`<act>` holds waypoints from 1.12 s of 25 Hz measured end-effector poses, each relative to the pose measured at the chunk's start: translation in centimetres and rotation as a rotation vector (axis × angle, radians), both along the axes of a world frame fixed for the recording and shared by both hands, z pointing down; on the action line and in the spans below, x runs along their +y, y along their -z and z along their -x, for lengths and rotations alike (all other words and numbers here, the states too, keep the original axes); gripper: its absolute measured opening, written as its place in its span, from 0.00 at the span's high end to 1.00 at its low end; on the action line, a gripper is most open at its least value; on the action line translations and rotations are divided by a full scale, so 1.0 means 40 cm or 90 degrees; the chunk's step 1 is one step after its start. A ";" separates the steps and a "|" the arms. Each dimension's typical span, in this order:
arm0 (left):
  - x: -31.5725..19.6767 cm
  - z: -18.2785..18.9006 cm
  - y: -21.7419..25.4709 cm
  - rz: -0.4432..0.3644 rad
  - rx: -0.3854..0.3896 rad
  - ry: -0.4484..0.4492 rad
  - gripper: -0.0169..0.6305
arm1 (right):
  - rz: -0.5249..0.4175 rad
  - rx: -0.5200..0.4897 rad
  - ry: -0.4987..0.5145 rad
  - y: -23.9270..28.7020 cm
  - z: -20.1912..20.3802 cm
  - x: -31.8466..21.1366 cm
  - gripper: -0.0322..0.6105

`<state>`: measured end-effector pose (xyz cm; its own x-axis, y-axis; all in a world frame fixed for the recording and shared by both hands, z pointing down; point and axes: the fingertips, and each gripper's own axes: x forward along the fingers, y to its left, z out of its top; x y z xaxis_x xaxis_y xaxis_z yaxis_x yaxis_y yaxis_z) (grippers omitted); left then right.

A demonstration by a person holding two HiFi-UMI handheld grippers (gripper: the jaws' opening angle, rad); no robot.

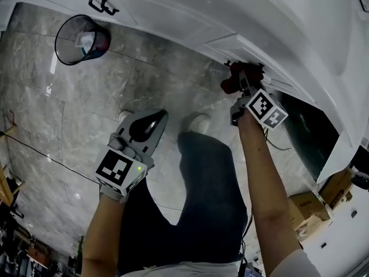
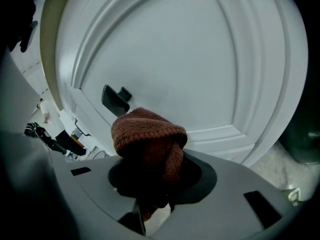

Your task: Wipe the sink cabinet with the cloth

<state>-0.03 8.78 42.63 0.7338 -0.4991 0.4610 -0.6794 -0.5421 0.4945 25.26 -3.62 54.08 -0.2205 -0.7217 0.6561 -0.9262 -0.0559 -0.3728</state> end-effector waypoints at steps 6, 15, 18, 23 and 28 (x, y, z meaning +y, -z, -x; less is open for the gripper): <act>-0.004 -0.101 0.016 -0.006 0.001 -0.012 0.96 | 0.014 0.010 -0.047 -0.012 -0.161 0.054 0.76; 0.025 -0.253 0.017 0.009 0.016 -0.022 0.96 | 0.023 -0.012 -0.071 -0.035 -0.295 0.101 0.76; 0.038 -0.281 0.019 0.017 0.017 -0.020 0.96 | 0.034 -0.032 -0.080 -0.030 -0.289 0.101 0.76; 0.047 -0.293 0.029 0.017 0.021 -0.020 0.96 | 0.027 -0.047 -0.083 0.001 -0.277 0.101 0.77; 0.050 -0.286 0.056 0.023 0.024 -0.027 0.96 | 0.005 -0.048 -0.080 0.070 -0.267 0.099 0.77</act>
<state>11.42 10.80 40.41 0.7713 -0.4505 0.4496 -0.6364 -0.5516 0.5391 35.93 0.34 51.29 -0.1780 -0.7414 0.6471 -0.8809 -0.1731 -0.4406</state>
